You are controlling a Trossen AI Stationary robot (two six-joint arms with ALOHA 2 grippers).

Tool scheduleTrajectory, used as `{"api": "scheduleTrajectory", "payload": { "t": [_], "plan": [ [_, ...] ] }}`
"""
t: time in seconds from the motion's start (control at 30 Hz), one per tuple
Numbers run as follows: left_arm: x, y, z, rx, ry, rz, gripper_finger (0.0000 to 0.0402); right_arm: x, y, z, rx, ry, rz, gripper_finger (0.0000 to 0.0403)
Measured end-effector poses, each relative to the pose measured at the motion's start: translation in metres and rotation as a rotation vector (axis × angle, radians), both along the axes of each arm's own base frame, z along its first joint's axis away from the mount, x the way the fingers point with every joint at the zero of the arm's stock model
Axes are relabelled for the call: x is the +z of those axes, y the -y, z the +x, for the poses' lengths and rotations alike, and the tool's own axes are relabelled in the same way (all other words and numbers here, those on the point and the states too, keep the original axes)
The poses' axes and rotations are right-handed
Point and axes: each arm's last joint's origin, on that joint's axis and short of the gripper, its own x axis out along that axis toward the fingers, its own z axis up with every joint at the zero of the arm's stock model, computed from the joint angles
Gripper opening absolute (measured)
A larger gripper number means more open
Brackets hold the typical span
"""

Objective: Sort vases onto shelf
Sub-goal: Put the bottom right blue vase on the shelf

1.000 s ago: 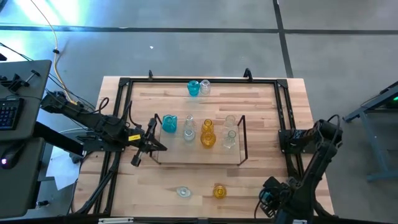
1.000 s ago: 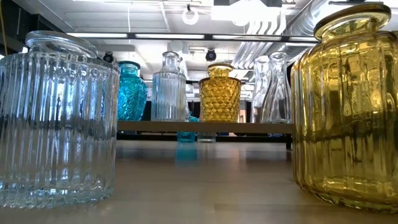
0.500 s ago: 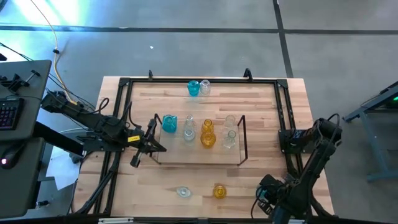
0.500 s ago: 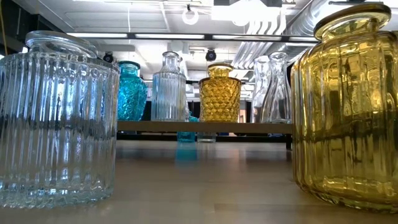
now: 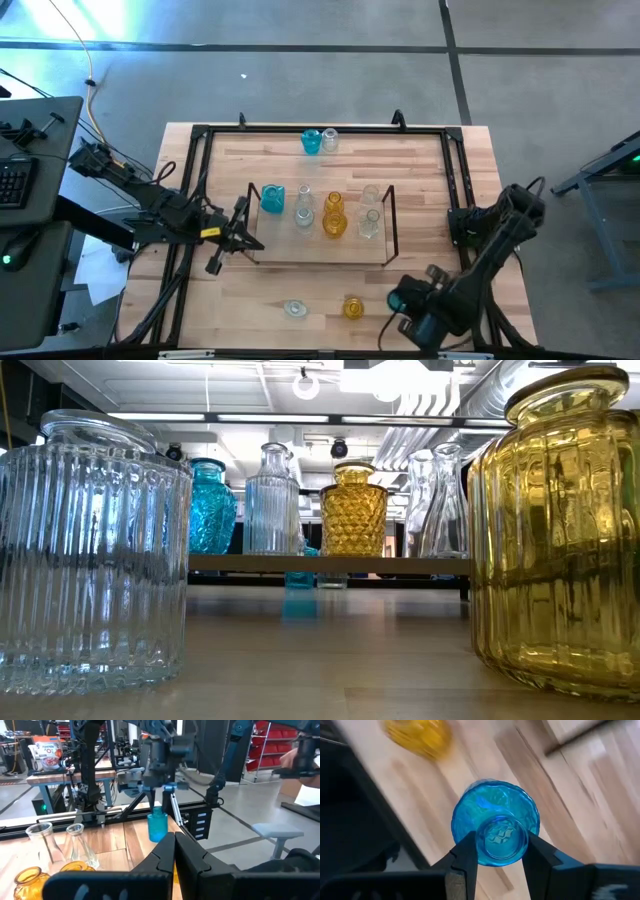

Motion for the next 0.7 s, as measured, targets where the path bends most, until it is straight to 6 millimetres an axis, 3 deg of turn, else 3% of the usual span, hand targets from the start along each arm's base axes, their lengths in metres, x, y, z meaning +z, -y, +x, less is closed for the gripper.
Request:
{"api": "scheduleTrajectory", "payload": {
  "t": [0.4, 0.57, 0.7],
  "plan": [
    [-0.002, 0.001, -0.001, 0.012, -0.019, 0.011, 0.0001, 0.066, 0.030, 0.075, 0.400, 0.327, -0.030, 0.0094],
    [-0.002, 0.001, -0.001, 0.013, -0.022, 0.003, 0.0001, 0.062, 0.050, 0.115, 0.500, 0.308, -0.081, 0.0094],
    [-0.002, 0.001, -0.001, 0.013, -0.026, -0.002, 0.0001, 0.041, 0.067, 0.145, 0.545, 0.231, -0.062, 0.0094]
  ]
}}
